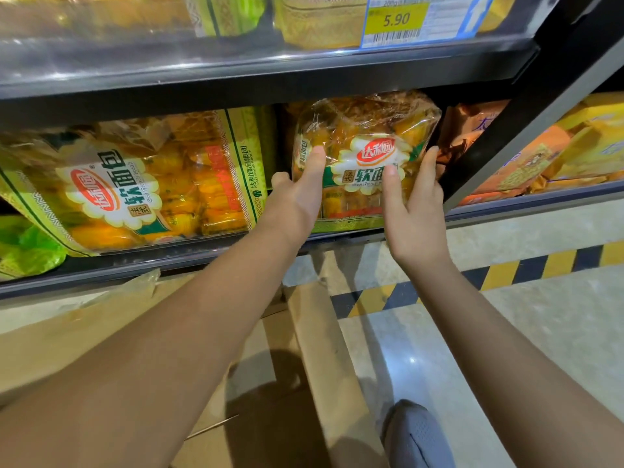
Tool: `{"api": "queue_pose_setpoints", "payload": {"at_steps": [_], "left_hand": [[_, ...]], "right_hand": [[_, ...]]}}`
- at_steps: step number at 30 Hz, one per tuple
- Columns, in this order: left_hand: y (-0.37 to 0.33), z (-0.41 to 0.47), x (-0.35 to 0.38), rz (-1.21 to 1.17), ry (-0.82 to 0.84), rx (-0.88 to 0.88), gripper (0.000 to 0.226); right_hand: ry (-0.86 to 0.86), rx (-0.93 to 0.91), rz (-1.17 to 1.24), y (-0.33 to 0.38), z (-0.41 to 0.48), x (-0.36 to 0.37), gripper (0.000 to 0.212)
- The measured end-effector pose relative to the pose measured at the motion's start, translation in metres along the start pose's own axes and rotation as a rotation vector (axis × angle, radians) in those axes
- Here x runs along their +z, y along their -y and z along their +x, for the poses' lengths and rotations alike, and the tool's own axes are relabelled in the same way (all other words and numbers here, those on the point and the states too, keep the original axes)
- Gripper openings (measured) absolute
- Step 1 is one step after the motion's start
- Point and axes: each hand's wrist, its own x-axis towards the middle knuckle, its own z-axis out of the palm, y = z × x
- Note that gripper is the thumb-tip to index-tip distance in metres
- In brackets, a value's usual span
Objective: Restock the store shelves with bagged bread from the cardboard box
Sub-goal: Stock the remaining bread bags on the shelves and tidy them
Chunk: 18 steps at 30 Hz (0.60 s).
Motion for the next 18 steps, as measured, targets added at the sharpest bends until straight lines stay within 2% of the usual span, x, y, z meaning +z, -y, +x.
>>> {"api": "queue_pose_setpoints", "payload": {"at_steps": [6,11,13,15,18], "left_hand": [[0.016,-0.013,-0.003,-0.019,0.04,0.162,0.057],[0.007,-0.033,-0.022,-0.023,0.159,0.174,0.066],[0.012,-0.046,-0.041,0.015,0.178,0.198,0.07],[0.023,-0.057,-0.064,0.093,0.139,0.24,0.068],[0.041,-0.066,-0.109,0.131,-0.022,0.259,0.058]], "right_hand": [[0.024,-0.041,-0.023,-0.017,-0.002,-0.001,0.075],[0.058,0.021,-0.058,-0.012,-0.01,-0.012,0.085],[0.073,0.0,-0.133,0.0,-0.03,-0.018,0.082],[0.097,-0.088,-0.237,0.012,-0.052,-0.02,0.072],[0.257,-0.246,-0.295,0.042,-0.074,-0.004,0.067]]}}
